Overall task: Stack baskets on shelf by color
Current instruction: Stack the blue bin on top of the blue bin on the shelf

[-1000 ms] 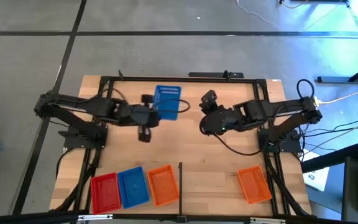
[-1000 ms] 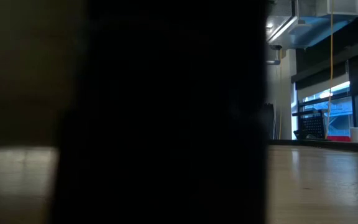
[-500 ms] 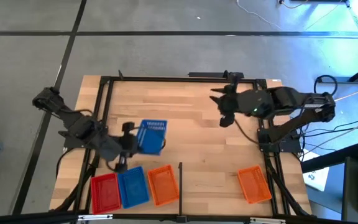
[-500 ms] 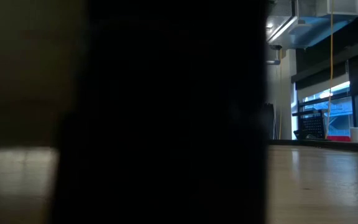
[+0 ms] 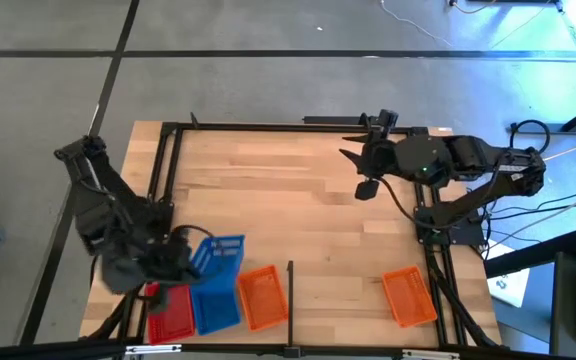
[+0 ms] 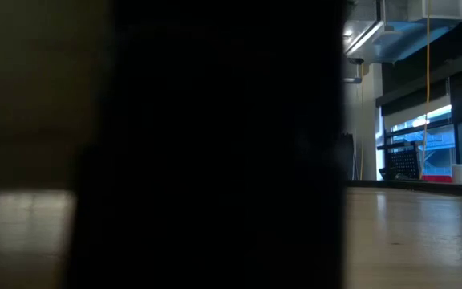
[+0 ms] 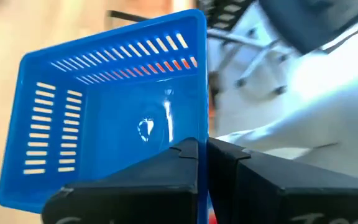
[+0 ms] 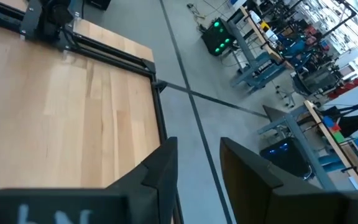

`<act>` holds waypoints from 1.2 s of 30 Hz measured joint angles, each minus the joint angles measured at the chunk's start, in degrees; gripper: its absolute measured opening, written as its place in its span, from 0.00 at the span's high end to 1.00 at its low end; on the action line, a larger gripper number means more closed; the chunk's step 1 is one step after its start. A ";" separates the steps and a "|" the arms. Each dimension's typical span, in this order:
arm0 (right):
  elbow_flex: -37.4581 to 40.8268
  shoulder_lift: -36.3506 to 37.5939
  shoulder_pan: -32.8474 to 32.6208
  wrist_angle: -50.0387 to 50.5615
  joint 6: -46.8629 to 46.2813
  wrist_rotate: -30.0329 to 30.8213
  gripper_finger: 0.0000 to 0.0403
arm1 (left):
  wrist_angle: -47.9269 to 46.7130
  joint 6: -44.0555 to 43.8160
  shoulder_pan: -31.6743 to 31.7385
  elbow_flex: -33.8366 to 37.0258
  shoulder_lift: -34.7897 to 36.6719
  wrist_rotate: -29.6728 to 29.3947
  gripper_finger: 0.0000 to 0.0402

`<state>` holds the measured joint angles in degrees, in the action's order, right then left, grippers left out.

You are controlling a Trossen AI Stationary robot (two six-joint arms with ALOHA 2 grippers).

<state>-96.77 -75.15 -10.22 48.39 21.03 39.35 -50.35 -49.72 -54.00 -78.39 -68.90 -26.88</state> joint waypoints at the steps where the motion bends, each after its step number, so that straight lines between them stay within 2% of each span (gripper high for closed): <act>1: 0.00 -0.29 0.00 -0.56 0.00 0.00 0.70 | 0.14 -2.15 -1.24 -0.96 -0.02 -0.25 1.00; 5: 0.00 -0.87 0.00 -2.23 0.10 0.02 0.70 | 1.37 -10.89 -4.74 -3.40 -1.73 -0.81 1.00; 9: 0.00 -1.61 0.49 -2.76 0.16 0.00 0.70 | 1.62 -17.70 -6.61 -4.46 -5.03 2.19 1.00; 15: 0.00 -1.70 1.80 -2.81 0.06 0.02 0.70 | -0.62 -17.43 -7.56 -5.17 -9.64 -0.76 1.00; 19: 0.00 -1.73 2.81 -2.87 0.14 0.02 0.70 | -4.76 -20.58 -7.56 -5.16 -13.54 1.75 1.00; 23: 0.00 -1.73 3.76 -2.88 0.05 -0.30 0.70 | -4.50 -24.01 -7.54 -5.16 -17.03 3.89 1.00; 30: 0.00 -1.73 4.74 -2.90 0.05 -0.42 0.70 | -4.53 -26.42 -7.52 -5.14 -18.27 3.81 1.00; 36: 0.02 -1.73 4.87 -2.91 0.44 -0.42 0.70 | -4.64 -23.49 -6.90 -5.14 -18.27 3.85 0.98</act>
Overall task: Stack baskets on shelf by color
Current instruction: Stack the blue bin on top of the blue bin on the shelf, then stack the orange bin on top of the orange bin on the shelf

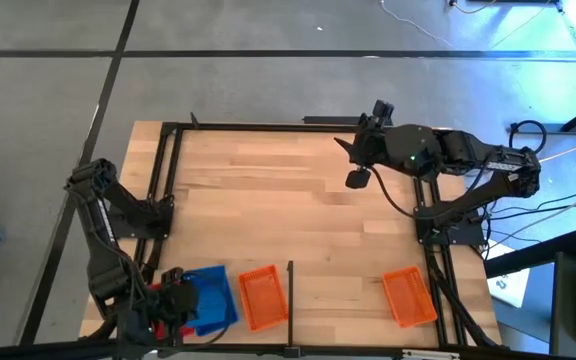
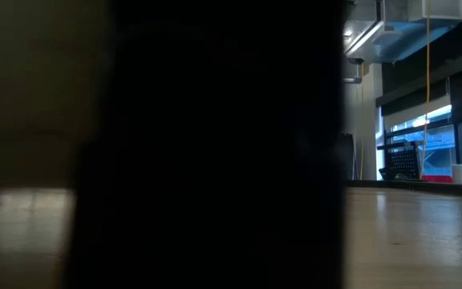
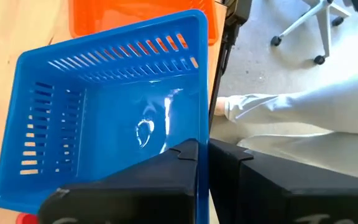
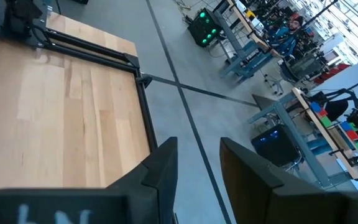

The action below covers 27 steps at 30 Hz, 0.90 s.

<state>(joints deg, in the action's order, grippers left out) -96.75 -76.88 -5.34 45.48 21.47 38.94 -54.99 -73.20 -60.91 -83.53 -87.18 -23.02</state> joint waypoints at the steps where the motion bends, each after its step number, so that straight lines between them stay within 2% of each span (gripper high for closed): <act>1: 0.00 0.00 0.00 0.01 0.02 0.00 0.70 | -0.11 -0.17 0.25 0.00 0.00 -0.01 0.97; 12: 0.00 0.00 0.00 -0.01 0.20 0.00 0.70 | -1.30 -3.22 1.31 0.00 0.00 0.13 0.83; 22: 0.00 0.00 -0.02 0.00 0.16 -0.04 0.70 | -1.37 -2.71 1.31 0.00 0.02 3.02 0.82; 27: 0.07 1.13 -0.79 0.75 -8.40 -7.26 0.70 | -3.37 -3.18 1.29 0.02 1.84 -0.74 0.82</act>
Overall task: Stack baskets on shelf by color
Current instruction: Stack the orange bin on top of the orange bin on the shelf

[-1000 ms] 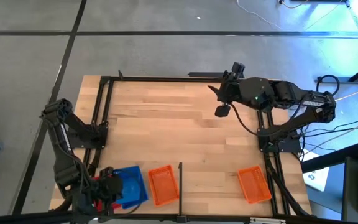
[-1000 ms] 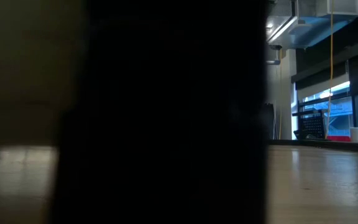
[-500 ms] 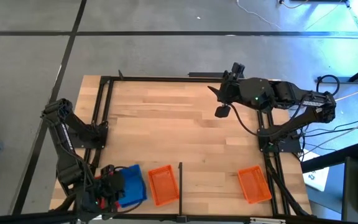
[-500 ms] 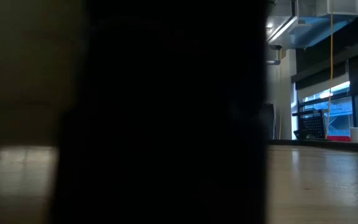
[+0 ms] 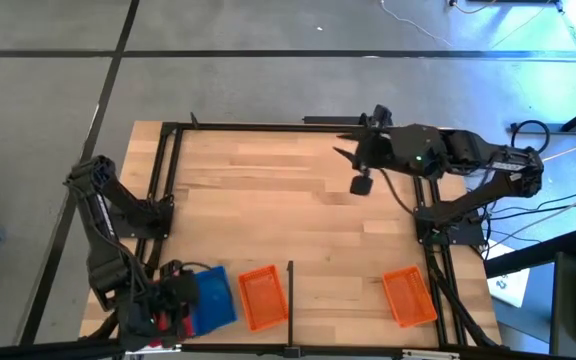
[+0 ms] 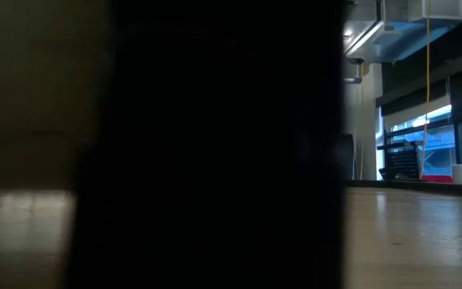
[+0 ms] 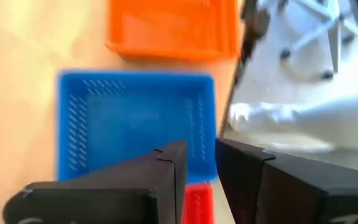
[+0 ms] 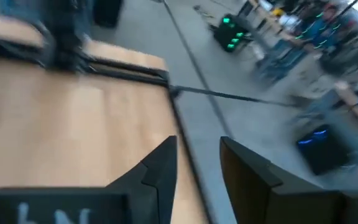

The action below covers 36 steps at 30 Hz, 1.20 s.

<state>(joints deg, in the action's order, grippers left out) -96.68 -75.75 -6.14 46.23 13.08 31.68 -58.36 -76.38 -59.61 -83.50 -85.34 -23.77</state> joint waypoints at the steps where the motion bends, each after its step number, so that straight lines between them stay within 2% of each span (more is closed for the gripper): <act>1: -0.02 0.49 -0.36 1.20 -3.01 -0.59 0.70 | -0.69 -0.01 0.00 0.00 0.54 -1.99 0.82; 4: -0.04 1.15 -1.69 8.46 -12.43 -1.44 0.70 | -3.53 0.02 0.01 0.00 2.54 -8.67 0.82; 7: 0.00 1.98 -3.16 15.10 -26.68 -8.16 0.70 | -6.47 0.02 0.50 0.00 4.68 -13.51 0.82; 11: -0.11 2.94 -6.50 28.87 -51.31 -16.31 0.70 | -8.89 0.05 2.23 0.00 7.14 -16.10 0.82; 13: 0.11 2.51 -8.74 36.58 -58.10 -19.37 0.70 | -9.57 1.10 3.35 0.02 8.19 -16.48 0.82; 16: 1.57 2.40 -11.84 44.31 -68.43 -27.12 0.70 | -10.30 4.10 5.13 0.02 9.46 -17.37 0.82; 20: 5.48 2.79 -15.23 41.56 -83.01 -34.77 0.70 | -10.29 10.64 7.72 0.02 10.88 -20.35 0.82; 25: 12.22 2.87 -19.44 41.73 -104.17 -37.84 0.70 | -10.24 19.53 11.03 0.02 11.49 -25.82 0.82; 28: 17.66 2.93 -22.13 39.03 -113.43 -40.59 0.70 | -10.24 24.51 12.64 0.02 12.10 -26.44 0.82; 32: 25.79 2.85 -25.44 28.32 -121.41 -43.74 0.70 | -10.22 29.01 14.85 0.02 13.11 -26.56 0.81; 36: 34.47 2.85 -28.25 12.65 -125.49 -44.47 0.70 | -10.22 30.97 16.89 0.02 14.74 -26.83 0.81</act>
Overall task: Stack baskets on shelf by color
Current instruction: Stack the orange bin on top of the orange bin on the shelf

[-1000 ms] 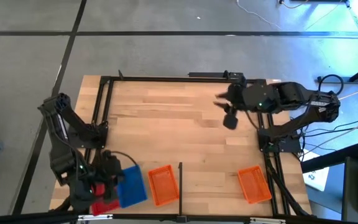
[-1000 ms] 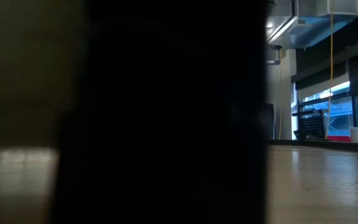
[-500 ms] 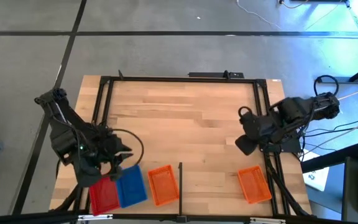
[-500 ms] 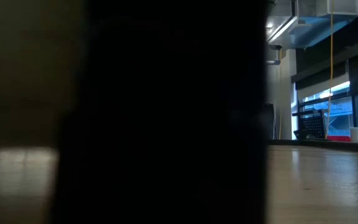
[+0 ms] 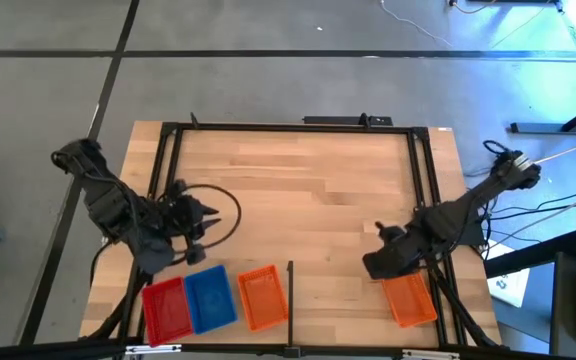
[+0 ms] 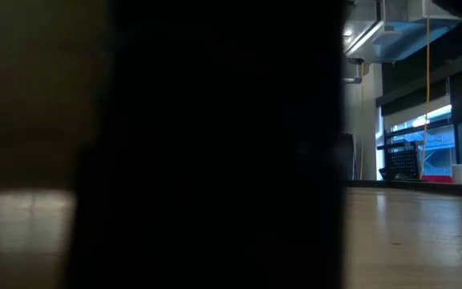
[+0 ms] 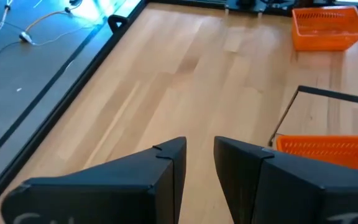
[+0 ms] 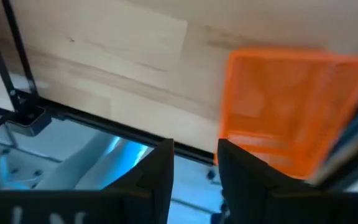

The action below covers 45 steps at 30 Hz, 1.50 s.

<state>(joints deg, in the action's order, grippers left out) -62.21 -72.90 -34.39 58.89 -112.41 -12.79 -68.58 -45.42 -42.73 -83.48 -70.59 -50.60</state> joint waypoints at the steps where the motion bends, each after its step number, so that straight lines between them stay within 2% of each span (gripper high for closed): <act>1: 2.07 0.00 -0.57 -3.19 -1.48 -0.07 0.70 | 0.00 0.07 0.36 0.00 0.48 -0.02 0.81; 6: 9.58 -1.00 -3.34 -13.01 -8.57 0.01 0.70 | 0.02 1.06 1.43 0.00 2.79 0.01 0.81; 11: 12.82 -2.03 -5.34 -19.88 -11.60 -0.91 0.70 | 0.20 1.06 1.47 0.00 4.91 0.45 0.81; 24: 13.83 -7.18 -6.74 -17.33 -9.24 -1.30 0.70 | 0.28 1.06 1.47 0.00 6.52 0.53 0.81; 35: 13.83 -15.90 -6.76 -16.46 -2.43 -1.88 0.70 | 0.28 1.07 1.47 0.00 6.52 0.53 0.81; 37: 13.83 -16.77 -6.49 -17.16 -2.39 -1.89 0.75 | 0.28 1.25 1.47 0.00 6.50 0.53 0.81; 41: 13.83 -16.68 -5.52 -17.16 0.15 -2.12 0.95 | 0.28 2.49 1.47 0.00 6.50 0.53 0.81; 45: 13.83 -15.05 -4.03 -15.51 1.70 -2.11 0.99 | 0.26 2.53 1.47 0.00 6.48 0.62 0.81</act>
<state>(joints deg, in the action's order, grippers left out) -48.38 -87.96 -38.42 43.37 -110.71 -14.90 -68.31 -42.89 -41.25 -83.48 -64.12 -49.98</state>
